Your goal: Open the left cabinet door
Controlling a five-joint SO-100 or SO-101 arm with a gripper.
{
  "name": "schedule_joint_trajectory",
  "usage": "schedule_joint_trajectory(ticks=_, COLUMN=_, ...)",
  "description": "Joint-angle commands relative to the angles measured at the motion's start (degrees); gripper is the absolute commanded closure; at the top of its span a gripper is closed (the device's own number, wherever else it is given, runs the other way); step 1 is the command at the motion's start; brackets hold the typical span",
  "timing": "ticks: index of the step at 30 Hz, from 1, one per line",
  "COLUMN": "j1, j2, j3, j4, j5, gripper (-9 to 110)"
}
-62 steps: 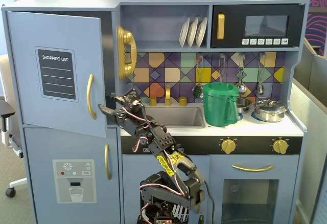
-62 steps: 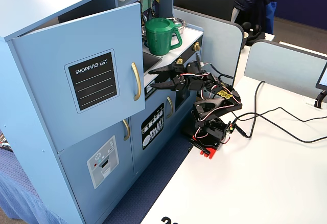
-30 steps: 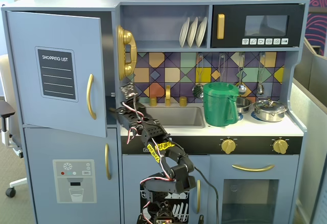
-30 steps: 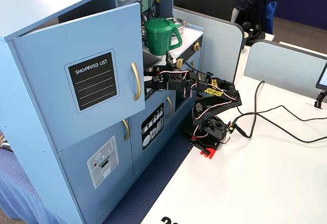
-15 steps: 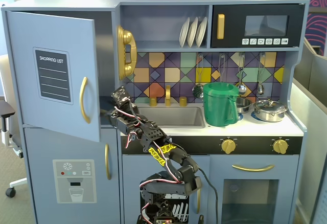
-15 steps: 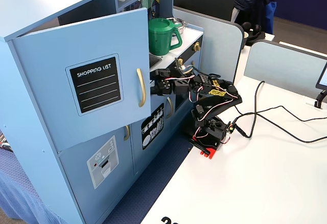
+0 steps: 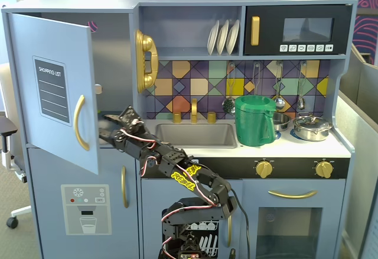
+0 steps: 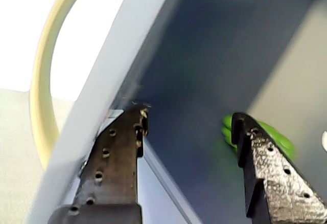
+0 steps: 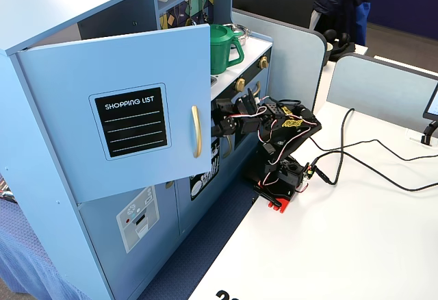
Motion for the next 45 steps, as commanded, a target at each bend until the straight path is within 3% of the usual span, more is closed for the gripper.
schedule_joint_trajectory(ticks=1, j1=-3.43, j2=-2.72, j3=-1.67, j4=-3.78, j5=-1.76, gripper=89)
schedule_joint_trajectory(ticks=12, j1=-5.98, j2=-7.56, j3=-3.25, j4=-7.82, j5=-3.87, gripper=89)
schedule_joint_trajectory(ticks=24, j1=22.41, j2=-0.88, j3=-6.33, j4=8.09, j5=5.36, gripper=89)
schedule_joint_trajectory(ticks=35, j1=36.91, j2=6.77, j3=-1.67, j4=18.46, j5=12.48, gripper=89)
schedule_joint_trajectory(ticks=45, j1=52.47, j2=12.04, j3=0.26, j4=39.38, j5=23.29, gripper=90)
